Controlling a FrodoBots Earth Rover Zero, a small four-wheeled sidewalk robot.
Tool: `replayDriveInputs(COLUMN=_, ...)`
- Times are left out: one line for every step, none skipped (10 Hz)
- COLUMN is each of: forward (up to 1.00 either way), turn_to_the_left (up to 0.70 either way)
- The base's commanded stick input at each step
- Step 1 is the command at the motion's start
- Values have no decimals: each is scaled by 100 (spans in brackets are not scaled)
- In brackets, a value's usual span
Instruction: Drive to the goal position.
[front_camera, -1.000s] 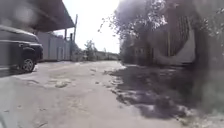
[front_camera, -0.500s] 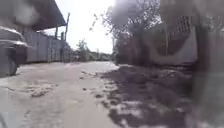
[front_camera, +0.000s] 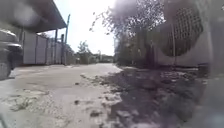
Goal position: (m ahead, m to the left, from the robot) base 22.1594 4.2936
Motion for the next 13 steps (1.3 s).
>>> replayDriveInputs(forward=100, turn_to_the_left=0)
replayDriveInputs(forward=100, turn_to_the_left=0)
replayDriveInputs(forward=100, turn_to_the_left=0)
replayDriveInputs(forward=100, turn_to_the_left=0)
replayDriveInputs(forward=100, turn_to_the_left=0)
replayDriveInputs(forward=100, turn_to_the_left=0)
replayDriveInputs(forward=100, turn_to_the_left=0)
replayDriveInputs(forward=100, turn_to_the_left=0)
replayDriveInputs(forward=100, turn_to_the_left=0)
replayDriveInputs(forward=100, turn_to_the_left=0)
replayDriveInputs(forward=100, turn_to_the_left=0)
replayDriveInputs(forward=100, turn_to_the_left=0)
replayDriveInputs(forward=100, turn_to_the_left=0)
